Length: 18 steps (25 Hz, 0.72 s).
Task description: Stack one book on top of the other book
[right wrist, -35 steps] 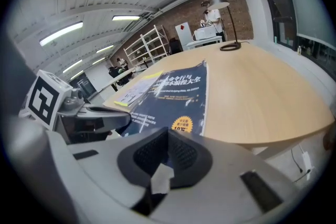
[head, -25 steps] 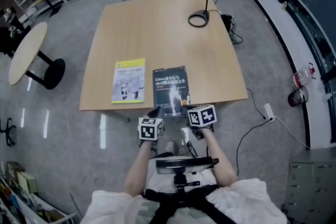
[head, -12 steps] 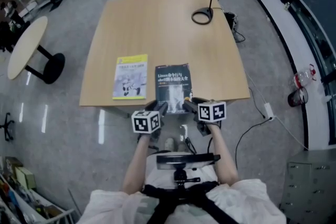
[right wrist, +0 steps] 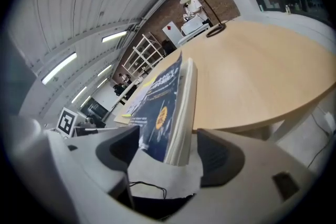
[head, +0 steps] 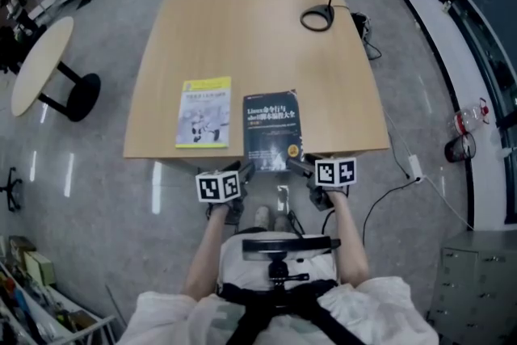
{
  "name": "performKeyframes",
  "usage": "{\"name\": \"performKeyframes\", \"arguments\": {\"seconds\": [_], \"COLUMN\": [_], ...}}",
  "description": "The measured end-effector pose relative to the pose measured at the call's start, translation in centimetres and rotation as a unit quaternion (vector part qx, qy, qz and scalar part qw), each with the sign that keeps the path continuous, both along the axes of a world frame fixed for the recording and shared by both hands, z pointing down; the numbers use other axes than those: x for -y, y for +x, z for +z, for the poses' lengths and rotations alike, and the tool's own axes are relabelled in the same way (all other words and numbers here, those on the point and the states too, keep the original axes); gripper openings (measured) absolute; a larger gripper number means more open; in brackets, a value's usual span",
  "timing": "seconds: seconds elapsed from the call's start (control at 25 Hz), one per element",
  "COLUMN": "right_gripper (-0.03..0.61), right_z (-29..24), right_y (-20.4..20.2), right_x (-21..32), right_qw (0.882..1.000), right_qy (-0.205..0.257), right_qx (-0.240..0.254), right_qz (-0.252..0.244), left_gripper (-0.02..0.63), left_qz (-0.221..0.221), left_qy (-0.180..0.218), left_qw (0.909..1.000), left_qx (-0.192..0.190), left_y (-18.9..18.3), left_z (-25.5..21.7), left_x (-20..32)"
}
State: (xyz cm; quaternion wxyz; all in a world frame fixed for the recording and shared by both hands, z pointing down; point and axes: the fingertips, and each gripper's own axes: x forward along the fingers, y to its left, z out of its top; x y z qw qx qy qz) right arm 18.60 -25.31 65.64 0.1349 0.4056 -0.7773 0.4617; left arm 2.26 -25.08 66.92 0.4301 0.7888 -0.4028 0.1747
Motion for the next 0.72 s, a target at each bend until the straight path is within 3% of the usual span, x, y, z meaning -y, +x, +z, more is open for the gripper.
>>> {"name": "performKeyframes", "arguments": {"seconds": [0.16, 0.52, 0.72], "right_gripper": [0.344, 0.344, 0.344], "right_z": [1.1, 1.8, 2.4], "right_y": [-0.8, -1.8, -2.1], "right_x": [-0.8, 0.9, 0.7], "right_qw": [1.000, 0.999, 0.997], "right_qy": [-0.024, -0.038, -0.060], "right_qx": [0.008, 0.016, 0.034], "right_qz": [-0.018, -0.024, -0.022], "left_gripper": [0.196, 0.239, 0.239], "left_qz": [0.003, 0.079, 0.079], "left_qy": [-0.026, -0.065, -0.124], "left_qw": [0.9994, 0.9930, 0.9798], "left_qx": [-0.024, -0.059, -0.136], "left_y": [0.1, 2.0, 2.4], "left_z": [0.4, 1.1, 2.0], "left_x": [0.0, -0.2, -0.5]}}
